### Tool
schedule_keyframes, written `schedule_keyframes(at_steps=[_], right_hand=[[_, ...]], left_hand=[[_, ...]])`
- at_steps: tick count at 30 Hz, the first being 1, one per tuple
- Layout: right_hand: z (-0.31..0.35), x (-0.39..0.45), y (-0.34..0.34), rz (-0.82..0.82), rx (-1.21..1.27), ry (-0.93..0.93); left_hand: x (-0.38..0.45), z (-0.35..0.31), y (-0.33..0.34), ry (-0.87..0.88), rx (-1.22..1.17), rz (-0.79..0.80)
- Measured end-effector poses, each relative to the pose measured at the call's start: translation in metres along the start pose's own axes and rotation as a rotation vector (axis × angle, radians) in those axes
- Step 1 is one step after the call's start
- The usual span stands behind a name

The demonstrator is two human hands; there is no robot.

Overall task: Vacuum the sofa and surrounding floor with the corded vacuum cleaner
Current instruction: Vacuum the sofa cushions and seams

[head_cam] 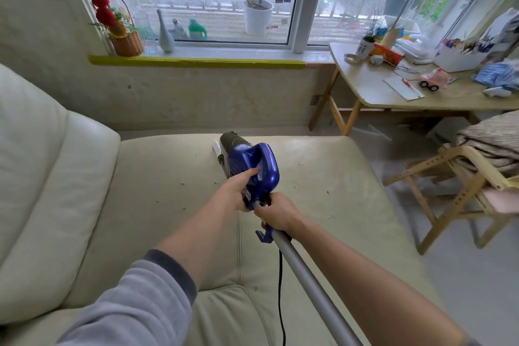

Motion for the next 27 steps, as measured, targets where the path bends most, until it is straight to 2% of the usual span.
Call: schedule_keyframes(at_steps=[16,27], right_hand=[[0.056,0.009,0.059,0.12,-0.037,-0.1],[0.107,0.017,0.113,0.233,-0.039,-0.169]], left_hand=[[-0.014,-0.001,-0.086,0.053,-0.088,-0.093],[-0.021,-0.001,-0.168,0.054,-0.18,-0.167]])
Point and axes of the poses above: each hand's wrist, its own x-axis towards the middle knuckle, its own y-axis out of the palm, z = x × y, the point moved 6 cm from there along x, towards the middle knuckle, and after that the axes turned 12 degrees about -y, right-handed, at the moved point
